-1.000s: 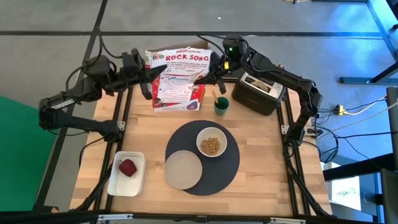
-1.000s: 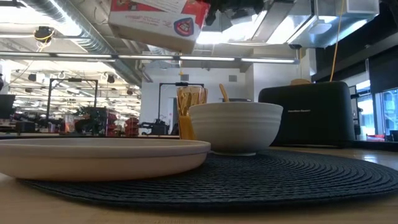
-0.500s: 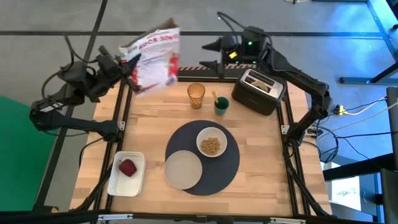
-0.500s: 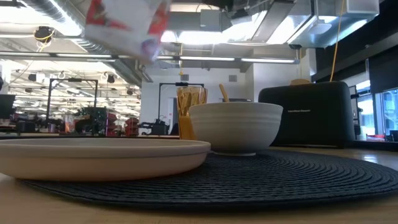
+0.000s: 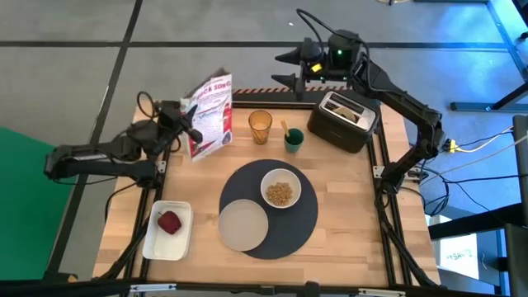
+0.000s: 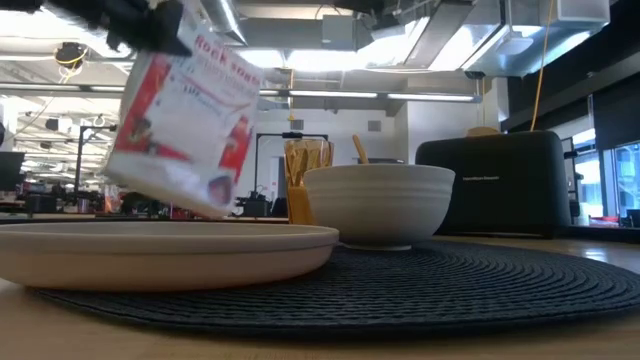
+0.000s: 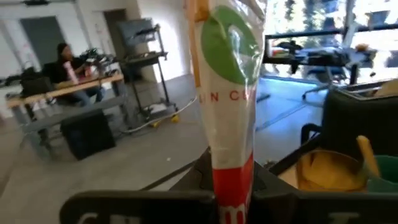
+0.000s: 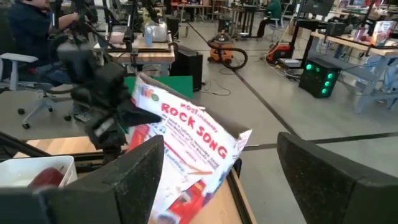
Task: Arrange a breakfast setting
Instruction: Put the cereal box on the top left of the table upright, then put the toasted bread on the gray plate
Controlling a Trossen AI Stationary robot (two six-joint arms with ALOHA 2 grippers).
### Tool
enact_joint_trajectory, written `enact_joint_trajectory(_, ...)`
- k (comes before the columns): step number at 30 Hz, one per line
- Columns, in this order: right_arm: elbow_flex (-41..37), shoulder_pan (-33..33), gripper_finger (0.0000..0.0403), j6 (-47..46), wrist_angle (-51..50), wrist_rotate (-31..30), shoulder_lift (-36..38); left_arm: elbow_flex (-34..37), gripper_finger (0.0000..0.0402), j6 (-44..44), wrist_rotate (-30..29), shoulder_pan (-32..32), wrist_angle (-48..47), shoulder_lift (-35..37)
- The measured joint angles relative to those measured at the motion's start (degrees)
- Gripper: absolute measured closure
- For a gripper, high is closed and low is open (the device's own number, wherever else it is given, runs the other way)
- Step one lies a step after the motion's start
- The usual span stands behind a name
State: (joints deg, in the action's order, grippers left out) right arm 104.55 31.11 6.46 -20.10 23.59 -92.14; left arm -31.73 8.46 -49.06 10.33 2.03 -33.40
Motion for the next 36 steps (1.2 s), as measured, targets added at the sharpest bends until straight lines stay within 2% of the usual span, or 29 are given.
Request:
enact_joint_trajectory(5, 0.0, 0.0, 0.0104, 0.0, -0.5, 0.0, 0.0, 7.5, 0.0401, -1.3, -3.4, 0.2, 6.0, 5.2)
enact_joint_trajectory(15, 0.0, 0.0, 0.0104, -1.7, -2.2, 2.3, 0.0, 19.1, 0.0401, -11.3, -3.5, 2.0, 7.1, 11.3)
enact_joint_trajectory(18, 0.0, 0.0, 0.0104, -2.6, -2.8, 3.0, 0.0, 19.9, 0.0397, -12.3, -4.4, 2.0, 7.5, 11.6)
enact_joint_trajectory(22, 0.0, 0.0, 0.0104, -3.5, -3.2, 3.6, 0.0, 20.4, 0.0376, -9.6, -4.7, 2.0, 6.8, 11.3)
enact_joint_trajectory(25, 0.0, 0.0, 0.0104, -3.6, -3.3, 4.1, 0.0, 19.9, 0.0359, -9.6, -7.3, 2.0, 7.5, 11.4)
enact_joint_trajectory(36, 0.0, 0.0, 0.0104, -4.7, -2.8, 4.9, 0.0, 14.1, 0.0262, -3.3, -8.7, 2.0, 7.8, 11.4)
